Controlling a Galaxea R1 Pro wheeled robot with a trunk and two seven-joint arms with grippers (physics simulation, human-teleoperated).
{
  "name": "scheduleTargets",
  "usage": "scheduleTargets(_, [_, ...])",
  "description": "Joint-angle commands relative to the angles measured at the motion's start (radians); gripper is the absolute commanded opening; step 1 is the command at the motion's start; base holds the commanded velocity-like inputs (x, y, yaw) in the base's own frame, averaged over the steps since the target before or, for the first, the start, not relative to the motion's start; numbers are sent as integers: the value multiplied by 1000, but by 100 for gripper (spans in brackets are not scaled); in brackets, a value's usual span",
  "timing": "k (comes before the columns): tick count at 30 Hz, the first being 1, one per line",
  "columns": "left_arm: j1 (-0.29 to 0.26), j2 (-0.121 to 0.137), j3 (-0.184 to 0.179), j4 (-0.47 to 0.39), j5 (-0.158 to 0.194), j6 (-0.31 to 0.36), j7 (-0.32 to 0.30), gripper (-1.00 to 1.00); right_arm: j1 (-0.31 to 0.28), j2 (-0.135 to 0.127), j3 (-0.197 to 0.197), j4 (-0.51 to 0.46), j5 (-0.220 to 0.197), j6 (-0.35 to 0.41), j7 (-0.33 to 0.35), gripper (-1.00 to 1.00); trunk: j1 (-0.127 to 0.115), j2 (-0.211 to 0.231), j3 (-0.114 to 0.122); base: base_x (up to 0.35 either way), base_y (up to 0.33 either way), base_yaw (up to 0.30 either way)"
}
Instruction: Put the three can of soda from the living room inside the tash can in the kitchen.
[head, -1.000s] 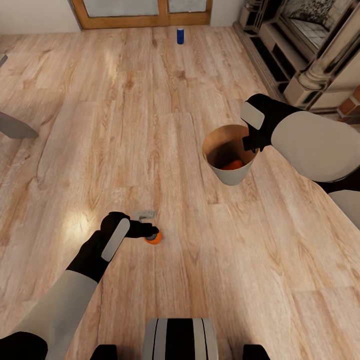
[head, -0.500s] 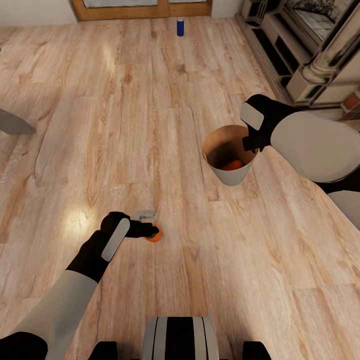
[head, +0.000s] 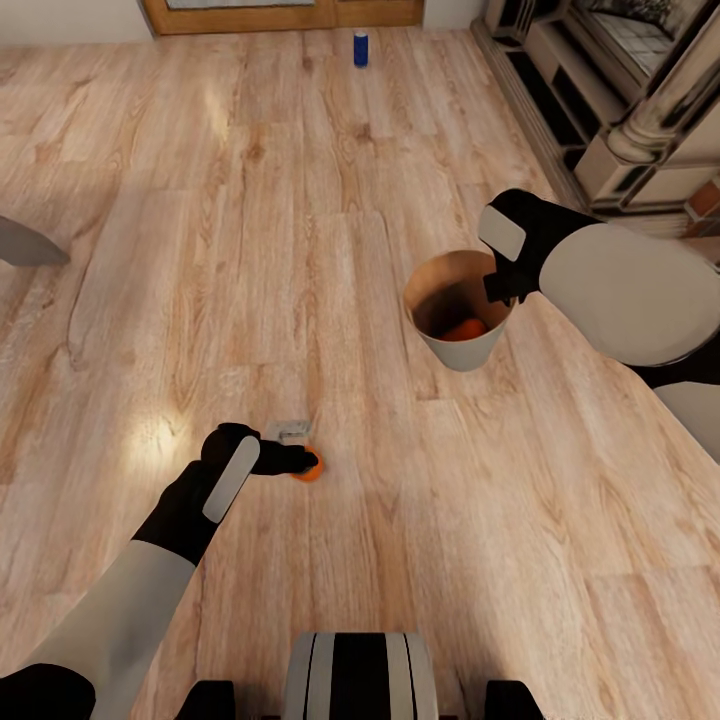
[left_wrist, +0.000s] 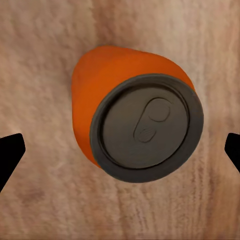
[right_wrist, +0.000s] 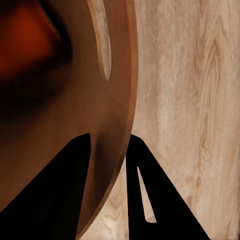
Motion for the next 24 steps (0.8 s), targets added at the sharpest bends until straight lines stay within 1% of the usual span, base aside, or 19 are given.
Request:
scheduleTargets(1, [0,0,0,0,0,0,0,100,-1,0,5,-1,7,1,1,-100,0,0,-4,0,0,0])
scheduleTargets(4, [0,0,0,0,0,0,0,100,-1,0,5,-1,7,1,1,-100,1,-1,-15,0,0,0])
scheduleTargets(24, [0,0,1,-2,0,0,-1,100,3,-2,6,-1,7,1,1,-100,1,-1,-15,0,0,0])
